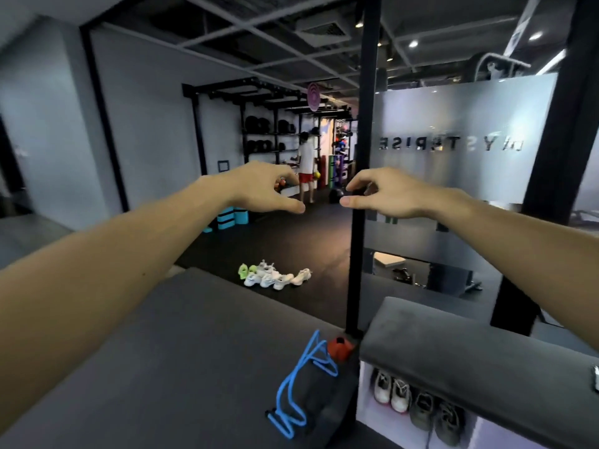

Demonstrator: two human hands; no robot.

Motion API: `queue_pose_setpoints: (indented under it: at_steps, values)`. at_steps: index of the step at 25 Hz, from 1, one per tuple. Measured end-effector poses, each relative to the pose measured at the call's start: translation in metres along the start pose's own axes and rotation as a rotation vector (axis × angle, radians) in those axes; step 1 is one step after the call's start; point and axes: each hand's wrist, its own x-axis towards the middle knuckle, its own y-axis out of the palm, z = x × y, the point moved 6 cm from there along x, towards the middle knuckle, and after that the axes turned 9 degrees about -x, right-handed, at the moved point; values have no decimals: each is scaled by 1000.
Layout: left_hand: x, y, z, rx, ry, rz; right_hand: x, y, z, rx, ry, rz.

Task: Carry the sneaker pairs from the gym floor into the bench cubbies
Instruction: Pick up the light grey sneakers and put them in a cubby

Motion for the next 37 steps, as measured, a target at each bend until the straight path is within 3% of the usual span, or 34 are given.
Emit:
queue_pose_setpoints:
  at_steps: [7,16,26,37]
  values:
    - [-16,-44,129,37,-66,-63,114,42,86,-12,-93,-28]
    - [55,-48,328,52,-36,-49,290,134,135,74,-48,-20]
    - [263,-4,484,34,22,-40,507,237,43,39,-21,101]
    - [513,33,647,-32,35,-40,749,311,-79,16,73,87]
